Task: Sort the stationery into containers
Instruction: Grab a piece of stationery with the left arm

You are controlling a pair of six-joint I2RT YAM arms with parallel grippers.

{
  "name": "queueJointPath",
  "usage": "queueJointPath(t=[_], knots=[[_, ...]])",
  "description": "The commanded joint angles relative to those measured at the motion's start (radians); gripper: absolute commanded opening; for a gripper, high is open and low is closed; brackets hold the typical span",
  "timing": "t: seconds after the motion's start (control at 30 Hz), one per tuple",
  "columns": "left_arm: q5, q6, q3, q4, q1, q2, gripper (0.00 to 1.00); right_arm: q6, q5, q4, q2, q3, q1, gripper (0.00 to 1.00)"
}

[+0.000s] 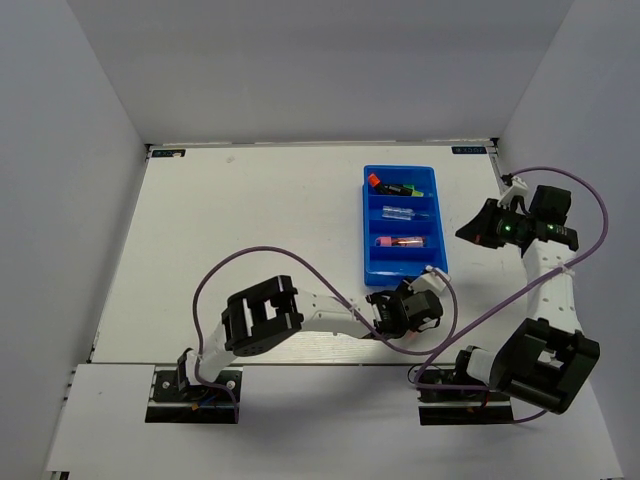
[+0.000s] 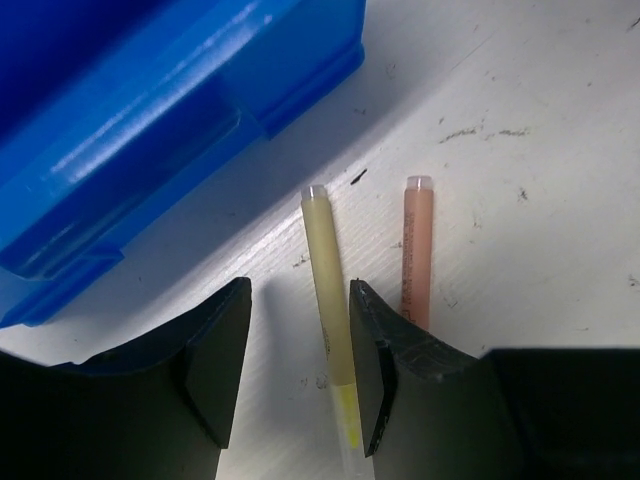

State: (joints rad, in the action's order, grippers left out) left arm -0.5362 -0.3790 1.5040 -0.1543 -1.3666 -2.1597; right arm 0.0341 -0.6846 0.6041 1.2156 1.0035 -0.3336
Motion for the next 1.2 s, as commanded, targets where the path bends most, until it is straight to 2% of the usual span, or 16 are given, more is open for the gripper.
queueJointPath(t=[0.0, 0.37, 0.5, 0.67, 0.83, 1.07, 1.17], knots=[[-0.022, -0.035, -0.014, -0.008, -0.014, 0.001, 0.55, -0.011, -0.058, -0.02, 0.007, -0.003, -0.019, 0.0], [-0.019, -0.089, -0.041, -0.019, -0.026, -0.019, 0.55, 0.003, -0.104, -0.018, 0.001, -0.009, -0.036, 0.0], [-0.008, -0.152, -0.092, -0.027, -0.026, -0.009, 0.55, -0.002, -0.115, -0.02, -0.001, -0.003, -0.044, 0.0], [-0.01, -0.233, -0.212, -0.037, -0.034, 0.023, 0.48, -0.011, -0.128, -0.021, 0.001, 0.0, -0.051, 0.0], [-0.007, -0.274, -0.24, -0.114, -0.042, 0.02, 0.45, -0.019, -0.145, -0.024, 0.001, 0.003, -0.056, 0.0], [0.018, -0.304, -0.294, -0.194, -0.054, 0.012, 0.33, -0.017, -0.155, -0.023, -0.008, -0.005, -0.061, 0.0], [0.027, -0.313, -0.315, -0.208, -0.054, 0.009, 0.14, -0.019, -0.161, -0.027, -0.007, -0.006, -0.062, 0.0]])
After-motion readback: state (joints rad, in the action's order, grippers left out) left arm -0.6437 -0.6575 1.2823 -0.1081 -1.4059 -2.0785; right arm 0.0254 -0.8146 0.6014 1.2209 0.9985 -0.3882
